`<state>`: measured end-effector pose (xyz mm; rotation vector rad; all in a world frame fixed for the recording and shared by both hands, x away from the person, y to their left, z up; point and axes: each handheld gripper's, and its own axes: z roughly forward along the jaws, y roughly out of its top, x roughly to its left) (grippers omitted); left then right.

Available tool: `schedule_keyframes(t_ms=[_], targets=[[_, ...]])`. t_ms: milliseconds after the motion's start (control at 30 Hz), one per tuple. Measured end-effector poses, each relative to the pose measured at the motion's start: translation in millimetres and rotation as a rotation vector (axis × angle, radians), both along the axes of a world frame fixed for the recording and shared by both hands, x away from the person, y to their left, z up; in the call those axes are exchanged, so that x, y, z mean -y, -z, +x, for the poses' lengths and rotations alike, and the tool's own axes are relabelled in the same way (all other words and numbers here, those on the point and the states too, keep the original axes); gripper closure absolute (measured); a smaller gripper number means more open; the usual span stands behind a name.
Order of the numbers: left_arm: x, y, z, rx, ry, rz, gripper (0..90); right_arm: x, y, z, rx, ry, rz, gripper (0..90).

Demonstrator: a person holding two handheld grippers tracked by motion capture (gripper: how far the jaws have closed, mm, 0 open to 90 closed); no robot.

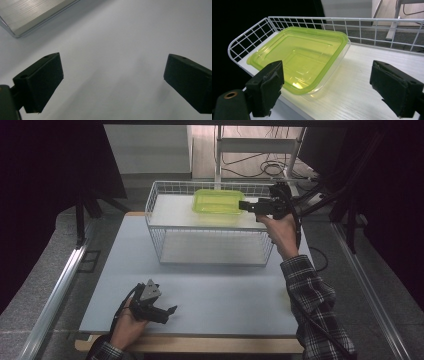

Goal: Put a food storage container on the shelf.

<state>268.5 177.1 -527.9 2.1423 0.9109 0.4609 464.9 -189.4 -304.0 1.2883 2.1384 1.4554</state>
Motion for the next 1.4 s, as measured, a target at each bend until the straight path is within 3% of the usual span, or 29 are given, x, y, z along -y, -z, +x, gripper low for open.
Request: schedule_keyframes(t_ms=[967,1400], targets=[[-1.0,-1.0,-0.2,0.006,0.006,-0.028,2.1,16.0,15.7,-51.0,0.093,-0.068,-0.085,4.3],[-1.7,-0.8,0.0,0.014,0.001,-0.029,1.7,20.9,32.4,-73.5,0.102,-0.096,-0.133,0.7]])
